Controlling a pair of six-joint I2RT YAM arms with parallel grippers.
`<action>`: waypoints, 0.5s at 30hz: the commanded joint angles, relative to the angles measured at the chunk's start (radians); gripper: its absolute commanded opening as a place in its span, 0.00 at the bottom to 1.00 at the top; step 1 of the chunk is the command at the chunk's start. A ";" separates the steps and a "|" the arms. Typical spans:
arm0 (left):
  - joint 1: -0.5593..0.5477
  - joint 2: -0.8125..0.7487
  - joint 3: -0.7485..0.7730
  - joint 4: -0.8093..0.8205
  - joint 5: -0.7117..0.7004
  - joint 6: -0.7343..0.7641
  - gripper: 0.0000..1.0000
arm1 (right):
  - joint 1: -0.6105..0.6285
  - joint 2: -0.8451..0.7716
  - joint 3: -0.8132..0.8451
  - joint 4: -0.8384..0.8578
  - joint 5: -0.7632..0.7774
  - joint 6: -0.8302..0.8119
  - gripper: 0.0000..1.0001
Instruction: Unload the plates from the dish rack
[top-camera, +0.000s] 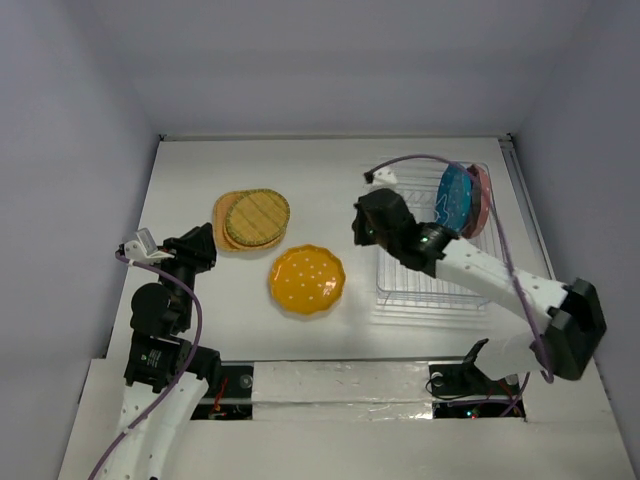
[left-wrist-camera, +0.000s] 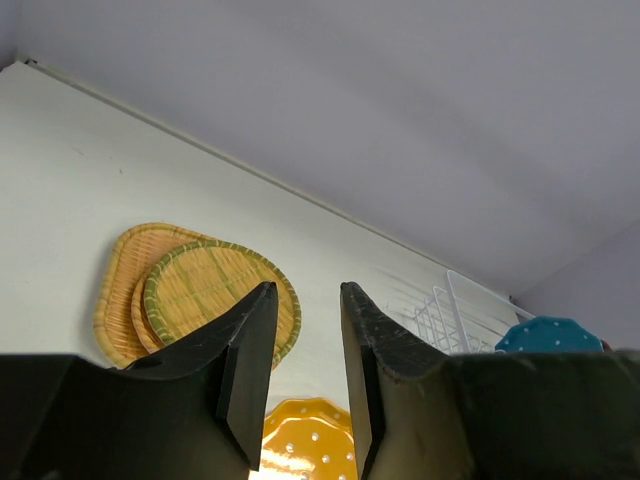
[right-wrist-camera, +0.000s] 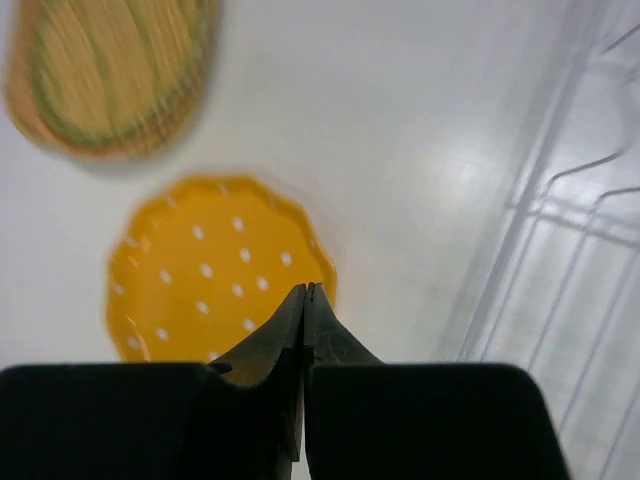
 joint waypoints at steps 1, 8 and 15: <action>0.005 -0.007 0.002 0.049 0.004 0.004 0.28 | -0.084 -0.127 0.073 -0.083 0.234 0.000 0.00; -0.005 -0.033 0.005 0.035 0.004 0.007 0.00 | -0.387 -0.252 0.065 -0.223 0.420 -0.073 0.00; -0.024 -0.059 0.011 0.025 0.004 0.011 0.09 | -0.463 -0.089 0.189 -0.444 0.557 -0.100 0.59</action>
